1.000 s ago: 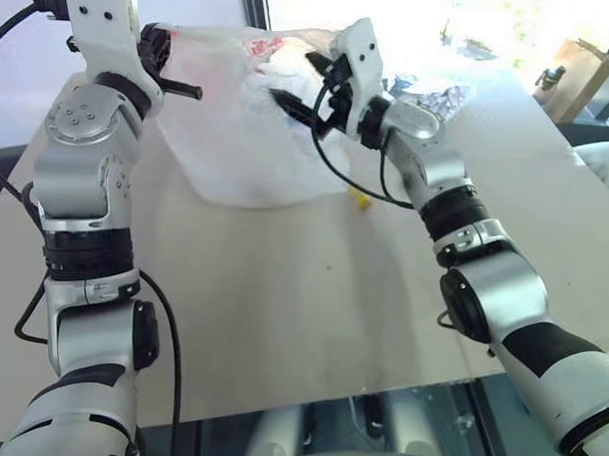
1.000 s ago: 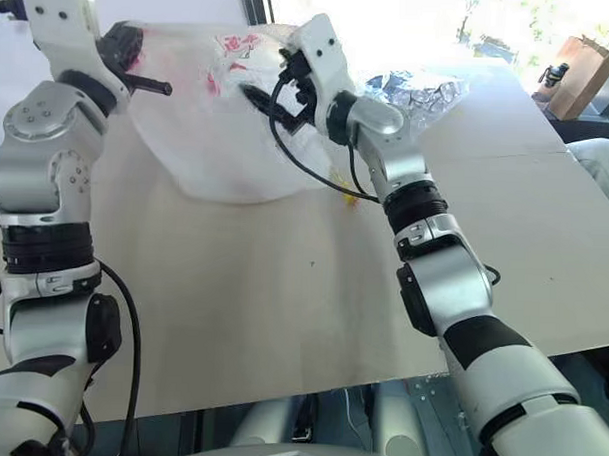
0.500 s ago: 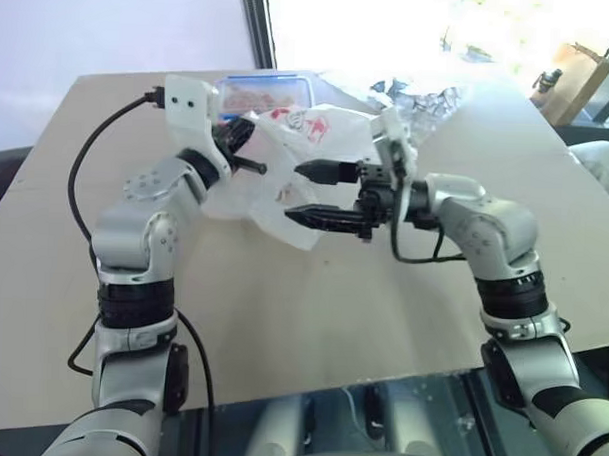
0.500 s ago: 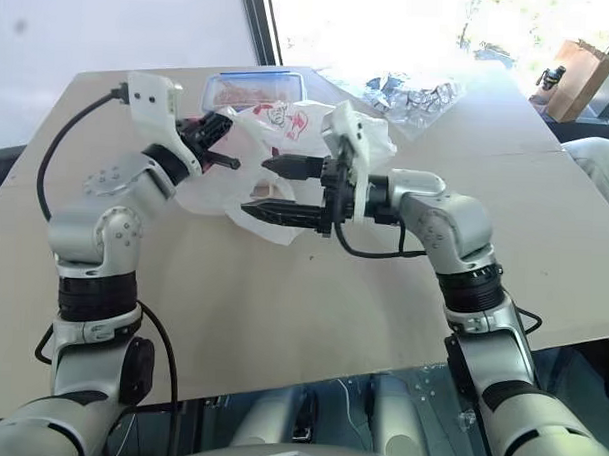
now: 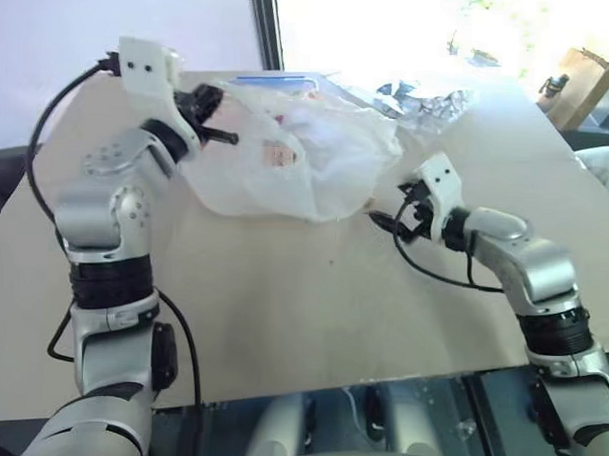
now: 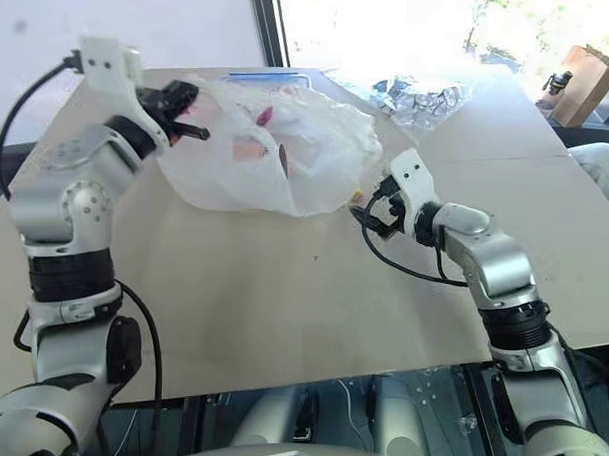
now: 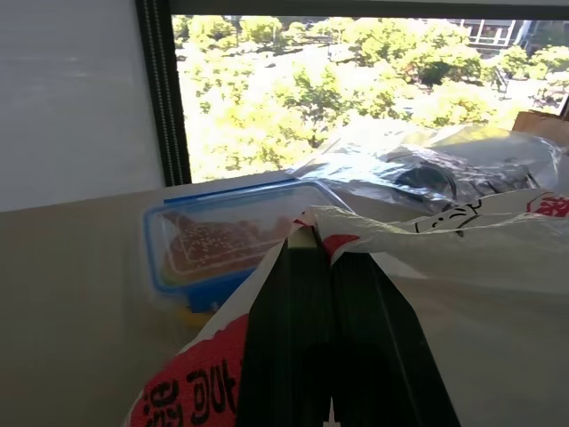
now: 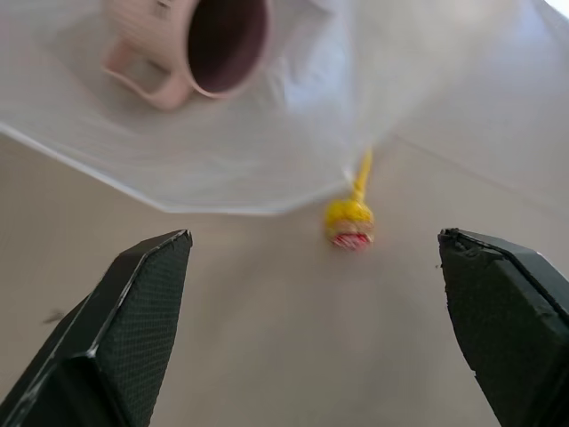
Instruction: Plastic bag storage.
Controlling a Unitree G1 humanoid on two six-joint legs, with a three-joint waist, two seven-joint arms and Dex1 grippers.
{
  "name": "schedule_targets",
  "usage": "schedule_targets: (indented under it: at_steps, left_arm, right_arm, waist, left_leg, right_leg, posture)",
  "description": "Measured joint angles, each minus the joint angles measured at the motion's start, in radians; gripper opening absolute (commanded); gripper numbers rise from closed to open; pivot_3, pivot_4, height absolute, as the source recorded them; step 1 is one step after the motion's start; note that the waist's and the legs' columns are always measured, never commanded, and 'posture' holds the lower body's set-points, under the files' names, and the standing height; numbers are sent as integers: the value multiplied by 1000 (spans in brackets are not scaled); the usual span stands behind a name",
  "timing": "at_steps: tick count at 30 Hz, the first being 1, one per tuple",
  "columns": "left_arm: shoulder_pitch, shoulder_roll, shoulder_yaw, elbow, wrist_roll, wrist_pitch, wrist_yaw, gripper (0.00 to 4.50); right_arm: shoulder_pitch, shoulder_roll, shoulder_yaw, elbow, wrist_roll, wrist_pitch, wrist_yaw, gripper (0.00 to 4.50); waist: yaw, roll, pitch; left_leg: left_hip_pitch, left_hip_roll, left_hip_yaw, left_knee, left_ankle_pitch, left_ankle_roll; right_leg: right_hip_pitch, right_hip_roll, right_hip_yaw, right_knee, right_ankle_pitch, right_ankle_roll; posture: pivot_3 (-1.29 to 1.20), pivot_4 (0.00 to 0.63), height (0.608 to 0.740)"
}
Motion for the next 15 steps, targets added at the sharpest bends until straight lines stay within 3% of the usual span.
schedule_targets:
  at_steps: [12,15]
  left_arm:
    - [-19,48,-5,79,47,-57,-22,0]
    - [-19,53,-3,78,47,-59,-22,0]
  right_arm:
    - [-229,198,33,710,-200,-465,-55,4476]
    - [-284,222,25,848,-218,-547,-51,3609]
  waist:
    - [-4,0,0]
    - [-6,0,0]
  left_leg:
    - [1,0,1,-2,0,0]
    - [2,1,1,-3,0,0]
  right_leg:
    - [1,1,1,-2,0,0]
    - [1,0,1,-2,0,0]
  posture:
    - [0,150,740]
    - [0,150,740]
